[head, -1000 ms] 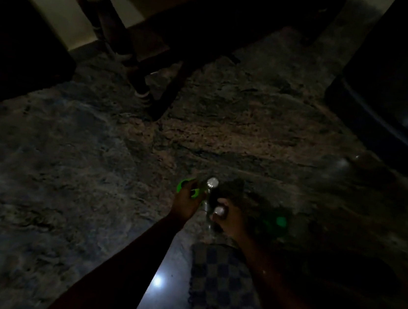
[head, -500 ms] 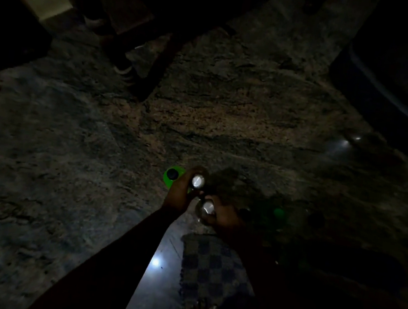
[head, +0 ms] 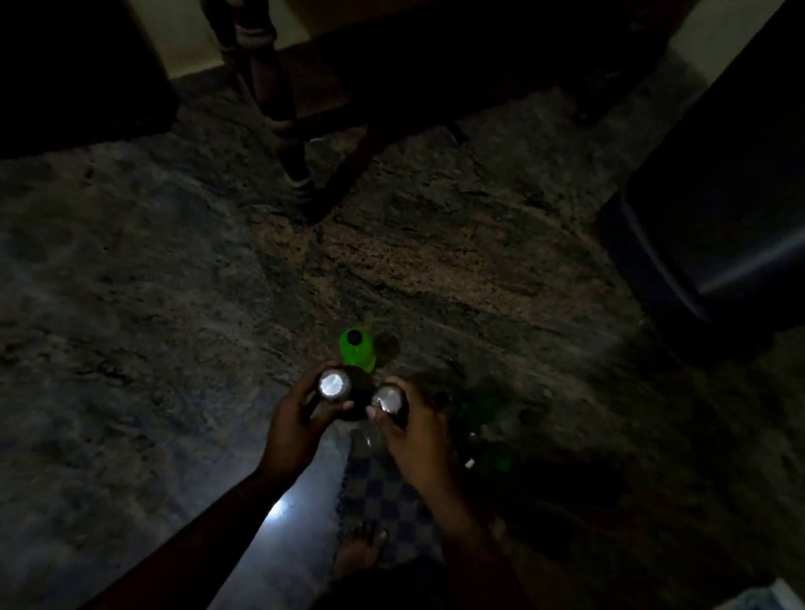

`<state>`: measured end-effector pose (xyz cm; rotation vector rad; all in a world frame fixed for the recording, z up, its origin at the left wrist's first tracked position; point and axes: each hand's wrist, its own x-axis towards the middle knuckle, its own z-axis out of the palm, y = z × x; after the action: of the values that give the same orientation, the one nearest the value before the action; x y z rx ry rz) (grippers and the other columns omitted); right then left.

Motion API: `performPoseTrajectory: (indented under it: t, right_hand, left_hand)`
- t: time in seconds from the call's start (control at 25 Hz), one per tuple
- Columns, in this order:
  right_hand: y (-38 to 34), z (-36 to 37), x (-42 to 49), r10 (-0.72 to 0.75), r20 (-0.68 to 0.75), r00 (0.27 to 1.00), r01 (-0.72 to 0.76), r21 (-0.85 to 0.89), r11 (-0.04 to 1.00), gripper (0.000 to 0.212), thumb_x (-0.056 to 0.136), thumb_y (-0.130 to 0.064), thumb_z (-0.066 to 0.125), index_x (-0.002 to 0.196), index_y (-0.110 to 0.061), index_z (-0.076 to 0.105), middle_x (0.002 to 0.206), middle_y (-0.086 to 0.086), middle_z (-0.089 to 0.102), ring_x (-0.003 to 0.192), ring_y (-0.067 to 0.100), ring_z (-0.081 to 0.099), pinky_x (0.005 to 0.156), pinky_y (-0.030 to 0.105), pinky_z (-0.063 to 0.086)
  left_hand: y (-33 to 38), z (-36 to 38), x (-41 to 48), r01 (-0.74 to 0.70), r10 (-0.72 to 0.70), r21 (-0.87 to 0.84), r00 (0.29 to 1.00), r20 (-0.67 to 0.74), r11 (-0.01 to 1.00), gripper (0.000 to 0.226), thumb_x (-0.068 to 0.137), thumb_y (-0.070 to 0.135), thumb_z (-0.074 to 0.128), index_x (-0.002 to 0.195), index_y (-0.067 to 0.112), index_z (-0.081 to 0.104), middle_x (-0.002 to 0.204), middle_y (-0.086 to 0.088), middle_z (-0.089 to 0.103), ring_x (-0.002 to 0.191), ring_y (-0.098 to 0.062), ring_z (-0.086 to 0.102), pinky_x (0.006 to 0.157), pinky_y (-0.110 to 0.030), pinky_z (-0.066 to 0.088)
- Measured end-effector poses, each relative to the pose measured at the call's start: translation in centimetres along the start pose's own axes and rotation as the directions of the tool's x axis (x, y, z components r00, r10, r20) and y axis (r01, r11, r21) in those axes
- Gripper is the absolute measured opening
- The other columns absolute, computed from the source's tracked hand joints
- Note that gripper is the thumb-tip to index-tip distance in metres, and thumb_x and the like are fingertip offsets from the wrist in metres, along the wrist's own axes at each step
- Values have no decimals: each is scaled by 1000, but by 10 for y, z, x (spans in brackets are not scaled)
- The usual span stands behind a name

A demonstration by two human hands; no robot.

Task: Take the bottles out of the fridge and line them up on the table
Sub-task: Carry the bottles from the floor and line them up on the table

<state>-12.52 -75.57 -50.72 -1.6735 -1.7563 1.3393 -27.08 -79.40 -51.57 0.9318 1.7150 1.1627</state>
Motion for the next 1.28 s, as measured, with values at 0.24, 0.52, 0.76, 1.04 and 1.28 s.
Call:
performPoseTrajectory:
  t: [0.24, 0.52, 0.76, 1.04, 1.28]
  right_hand:
    - [-131, -51, -93, -169, 0, 986, 169, -15, 986, 47, 80, -36, 66, 124, -23, 55, 126, 5, 63, 116, 22, 58, 100, 36, 46]
    - [-266, -94, -107, -458, -58, 887, 457, -37, 889, 43, 80, -33, 68, 118, -15, 60, 118, 7, 67, 107, 20, 61, 86, 17, 40]
    - [-362, -93, -52, -623, -84, 778, 619, -66, 783, 41, 75, -31, 74, 109, -10, 65, 110, 9, 70, 103, 20, 64, 91, 27, 47]
    - [-482, -84, 75, -575, -279, 769, 575, -91, 813, 36, 76, -35, 72, 107, -18, 67, 57, -20, 41, 50, -14, 47, 54, 2, 37]
    - [-575, -115, 180, -577, -431, 694, 569, -163, 806, 41, 76, -37, 71, 112, -17, 66, 90, -4, 70, 69, -7, 53, 64, 1, 37]
  left_hand:
    - [129, -67, -72, -94, 94, -81, 996, -14, 992, 49, 72, -9, 66, 116, 9, 54, 94, 23, 68, 90, 19, 58, 79, -3, 44]
    - [225, -129, -90, -269, 261, -83, 961, -95, 960, 48, 74, 0, 69, 115, 21, 57, 98, 26, 68, 96, 14, 59, 83, -6, 45]
    - [298, -174, -24, -416, 396, -129, 905, -155, 900, 42, 77, 0, 64, 114, 18, 56, 107, 12, 63, 95, 13, 59, 84, -6, 45]
    - [389, -248, 144, -527, 531, -126, 847, -5, 840, 37, 80, 5, 64, 116, 14, 59, 110, 4, 65, 95, 12, 60, 82, -5, 46]
    - [483, -268, 286, -630, 641, -119, 758, 122, 768, 35, 79, 8, 66, 111, 19, 59, 106, 12, 65, 93, 16, 59, 80, -2, 43]
